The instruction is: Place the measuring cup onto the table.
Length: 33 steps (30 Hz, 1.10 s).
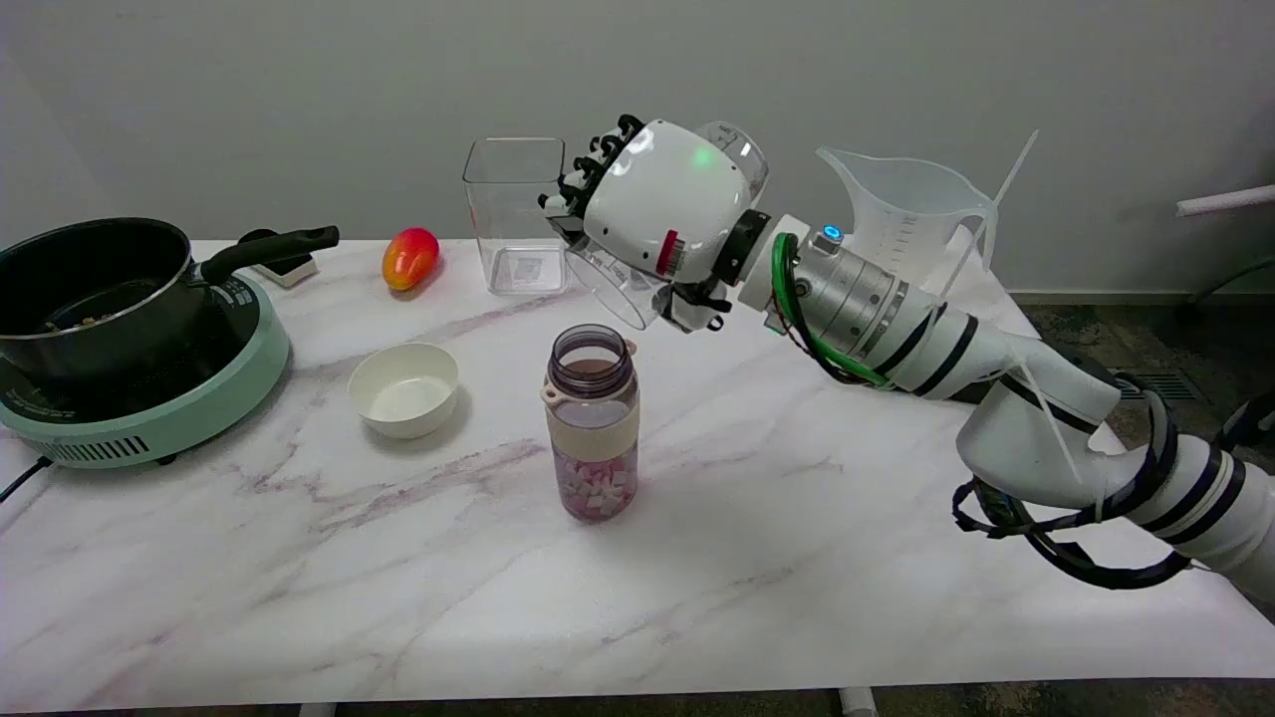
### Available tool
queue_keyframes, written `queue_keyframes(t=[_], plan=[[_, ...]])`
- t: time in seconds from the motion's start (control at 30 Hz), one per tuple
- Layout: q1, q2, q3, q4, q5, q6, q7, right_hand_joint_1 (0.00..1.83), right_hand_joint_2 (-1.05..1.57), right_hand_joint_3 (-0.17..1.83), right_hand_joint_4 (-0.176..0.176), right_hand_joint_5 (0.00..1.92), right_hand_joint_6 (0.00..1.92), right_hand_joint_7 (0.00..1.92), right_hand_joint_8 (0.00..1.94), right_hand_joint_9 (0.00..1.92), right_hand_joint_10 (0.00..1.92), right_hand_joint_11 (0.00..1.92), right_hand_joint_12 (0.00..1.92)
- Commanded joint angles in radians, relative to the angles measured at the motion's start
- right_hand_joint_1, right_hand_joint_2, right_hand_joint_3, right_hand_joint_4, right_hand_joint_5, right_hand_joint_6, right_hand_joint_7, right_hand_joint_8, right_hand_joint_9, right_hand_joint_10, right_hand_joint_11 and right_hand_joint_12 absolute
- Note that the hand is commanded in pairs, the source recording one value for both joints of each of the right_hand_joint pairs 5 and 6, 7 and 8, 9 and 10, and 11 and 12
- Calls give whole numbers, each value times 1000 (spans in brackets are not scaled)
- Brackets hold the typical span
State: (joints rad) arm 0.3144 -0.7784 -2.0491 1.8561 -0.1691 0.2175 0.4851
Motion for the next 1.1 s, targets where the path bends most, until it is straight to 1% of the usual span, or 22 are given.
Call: queue_keyframes(t=[0.03, 0.1, 0.13, 0.2, 0.27, 0.3, 0.37, 0.43, 0.5, 0.53, 0.57, 0.63, 0.7, 0.83, 0.9, 1.0, 1.1], plan=[[-47, -5, 94, -1, 90, 6, 5, 1530, 487, 896, 0, 1260, 1260, 1301, 1301, 1205, 1205, 1025, 1025], [-107, -34, 191, -2, 210, 12, 5, 1531, 491, 903, 0, 1261, 1261, 1302, 1302, 1206, 1206, 1028, 1028], [-156, -61, 262, -5, 301, 15, 5, 1531, 491, 908, 0, 1260, 1260, 1303, 1303, 1206, 1206, 1028, 1028], [-240, -116, 373, -22, 435, 29, 1, 1531, 486, 913, 0, 1254, 1254, 1302, 1302, 1206, 1206, 1027, 1027], [-315, -179, 460, -59, 561, 85, 4, 1531, 479, 917, 0, 1247, 1247, 1303, 1303, 1206, 1206, 1026, 1026], [-346, -214, 490, -92, 646, 142, 5, 1531, 476, 924, 0, 1241, 1241, 1305, 1305, 1208, 1208, 1026, 1026], [-373, -247, 504, -155, 801, 232, 6, 1531, 470, 937, 0, 1227, 1227, 1305, 1305, 1208, 1208, 1023, 1023], [-384, -255, 476, -208, 1047, 303, 19, 1533, 464, 946, 0, 1215, 1215, 1302, 1302, 1205, 1205, 1018, 1018], [-387, -254, 425, -260, 1251, 373, 37, 1536, 463, 958, 0, 1213, 1213, 1303, 1303, 1207, 1207, 1023, 1023], [-387, -253, 407, -286, 1294, 401, 42, 1539, 452, 976, 0, 1203, 1203, 1301, 1301, 1205, 1205, 1024, 1024], [-385, -252, 395, -313, 1308, 427, 50, 1540, 413, 1017, 0, 1176, 1176, 1283, 1283, 1195, 1195, 1016, 1016], [-383, -250, 377, -365, 1315, 468, 135, 1540, 313, 1108, 0, 1087, 1087, 1247, 1247, 1160, 1160, 982, 982], [-383, -250, 372, -419, 1298, 475, 270, 1541, 289, 1130, 0, 1065, 1065, 1237, 1237, 1155, 1155, 972, 972], [-378, -246, 345, -538, 1244, 480, 459, 1540, 266, 1153, 0, 1045, 1045, 1232, 1232, 1155, 1155, 966, 966], [-355, -242, 302, -614, 1210, 500, 595, 1537, 267, 1152, 0, 1046, 1046, 1238, 1238, 1159, 1159, 970, 970], [-293, -232, 213, -721, 1185, 575, 743, 1529, 300, 1119, 0, 1065, 1065, 1258, 1258, 1171, 1171, 980, 980], [-232, -227, 131, -807, 1170, 610, 809, 1515, 408, 1044, 0, 1112, 1112, 1302, 1302, 1205, 1205, 1021, 1021]])
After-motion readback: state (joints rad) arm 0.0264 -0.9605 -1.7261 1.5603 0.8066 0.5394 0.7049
